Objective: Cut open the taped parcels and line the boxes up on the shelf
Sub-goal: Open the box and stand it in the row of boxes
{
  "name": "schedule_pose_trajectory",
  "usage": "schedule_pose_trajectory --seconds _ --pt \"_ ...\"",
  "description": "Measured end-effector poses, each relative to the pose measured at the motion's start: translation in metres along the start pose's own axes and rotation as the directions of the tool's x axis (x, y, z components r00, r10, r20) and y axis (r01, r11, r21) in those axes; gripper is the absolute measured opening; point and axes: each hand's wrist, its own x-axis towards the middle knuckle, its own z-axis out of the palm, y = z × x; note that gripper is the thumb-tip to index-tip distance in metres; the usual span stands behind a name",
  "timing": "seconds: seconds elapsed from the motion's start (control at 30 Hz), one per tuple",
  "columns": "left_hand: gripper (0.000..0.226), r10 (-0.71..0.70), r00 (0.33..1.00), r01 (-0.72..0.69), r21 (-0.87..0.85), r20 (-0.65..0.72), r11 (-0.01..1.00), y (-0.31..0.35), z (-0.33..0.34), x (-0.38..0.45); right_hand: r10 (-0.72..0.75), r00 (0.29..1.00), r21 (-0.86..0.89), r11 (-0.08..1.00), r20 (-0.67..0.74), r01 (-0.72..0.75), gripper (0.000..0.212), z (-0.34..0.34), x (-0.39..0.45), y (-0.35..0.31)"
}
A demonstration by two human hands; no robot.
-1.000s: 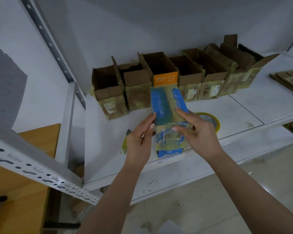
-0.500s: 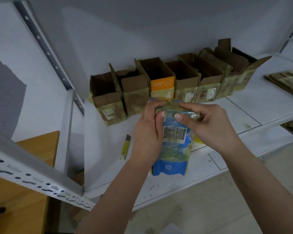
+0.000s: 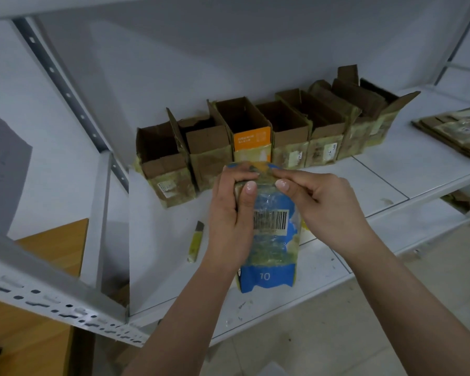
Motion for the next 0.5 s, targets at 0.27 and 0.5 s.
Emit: schedule_pose_trajectory --seconds 0.27,0.5 --pt "0.018 -0.082 0.996 0.075 -0.141 -0.041 0.987 0.015 -0.012 0.009 -0.041 0.999 0.472 0.88 -0.014 0.043 0.044 -0.005 -0.002 0.007" --pt "0.022 -0.055 0.997 0.044 -0.196 -0.05 0.98 0.028 0.0 0.006 -0.16 0.987 0.52 0.84 -0.032 0.153 0.053 0.002 -0.003 0.0"
